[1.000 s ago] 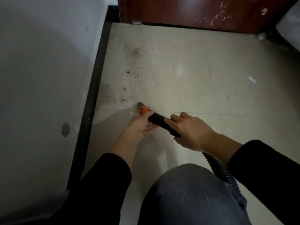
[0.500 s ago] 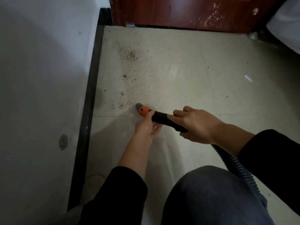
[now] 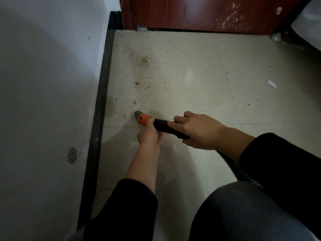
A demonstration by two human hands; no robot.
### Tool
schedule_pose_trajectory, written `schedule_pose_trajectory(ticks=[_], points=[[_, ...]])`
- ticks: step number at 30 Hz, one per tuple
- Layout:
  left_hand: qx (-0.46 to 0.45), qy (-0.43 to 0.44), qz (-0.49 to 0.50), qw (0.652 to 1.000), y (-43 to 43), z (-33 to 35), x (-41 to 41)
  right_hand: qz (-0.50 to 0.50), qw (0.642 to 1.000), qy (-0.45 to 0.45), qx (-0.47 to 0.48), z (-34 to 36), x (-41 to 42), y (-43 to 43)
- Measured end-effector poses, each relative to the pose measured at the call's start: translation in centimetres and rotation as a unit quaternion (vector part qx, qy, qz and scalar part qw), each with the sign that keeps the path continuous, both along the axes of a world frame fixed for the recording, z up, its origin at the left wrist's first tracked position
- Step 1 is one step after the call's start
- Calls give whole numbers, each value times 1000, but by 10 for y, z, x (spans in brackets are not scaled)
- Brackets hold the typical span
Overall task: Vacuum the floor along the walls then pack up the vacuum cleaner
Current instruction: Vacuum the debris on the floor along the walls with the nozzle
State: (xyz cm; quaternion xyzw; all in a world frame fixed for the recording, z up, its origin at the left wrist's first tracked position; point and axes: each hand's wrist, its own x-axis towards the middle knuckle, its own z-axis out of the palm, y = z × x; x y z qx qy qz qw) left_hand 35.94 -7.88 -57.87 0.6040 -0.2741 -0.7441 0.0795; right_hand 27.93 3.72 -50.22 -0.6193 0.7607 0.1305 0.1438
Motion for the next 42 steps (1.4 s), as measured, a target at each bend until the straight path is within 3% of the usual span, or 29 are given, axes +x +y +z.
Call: schedule_pose_trajectory(ticks=[22, 42], points=[[-22, -40, 101, 994, -39, -1, 24, 25, 999, -5, -29, -10, 31, -47], [-61, -87, 2, 994, -87, -5, 33, 3, 998, -12, -56, -20, 46, -82]])
